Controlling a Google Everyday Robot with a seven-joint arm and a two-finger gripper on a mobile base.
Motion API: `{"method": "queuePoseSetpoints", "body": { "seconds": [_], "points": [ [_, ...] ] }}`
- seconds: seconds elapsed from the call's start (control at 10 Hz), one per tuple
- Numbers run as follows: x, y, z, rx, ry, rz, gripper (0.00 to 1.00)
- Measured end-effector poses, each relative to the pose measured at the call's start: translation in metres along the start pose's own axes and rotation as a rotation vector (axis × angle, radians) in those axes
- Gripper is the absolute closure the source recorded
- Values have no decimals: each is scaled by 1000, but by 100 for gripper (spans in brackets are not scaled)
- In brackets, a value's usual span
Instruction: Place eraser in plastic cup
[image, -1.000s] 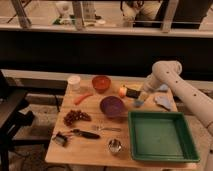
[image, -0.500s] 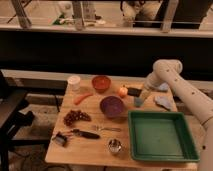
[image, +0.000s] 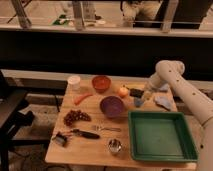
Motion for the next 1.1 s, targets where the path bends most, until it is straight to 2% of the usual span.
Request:
{"method": "queuePoseSetpoints", "body": {
  "seconds": [0.3,0.4,0.6,0.7,0.9,1.1],
  "points": [
    [1,0,5,-6,7,-1,100],
    [-1,0,7,-7,10,2,96],
    [4,1,5,-11,14,26,75],
    [3,2,4,-10,14,24,68],
    [-6,3,5,-11,6,7,44],
    [-6,4,4,-11,2,4,27]
  ]
}}
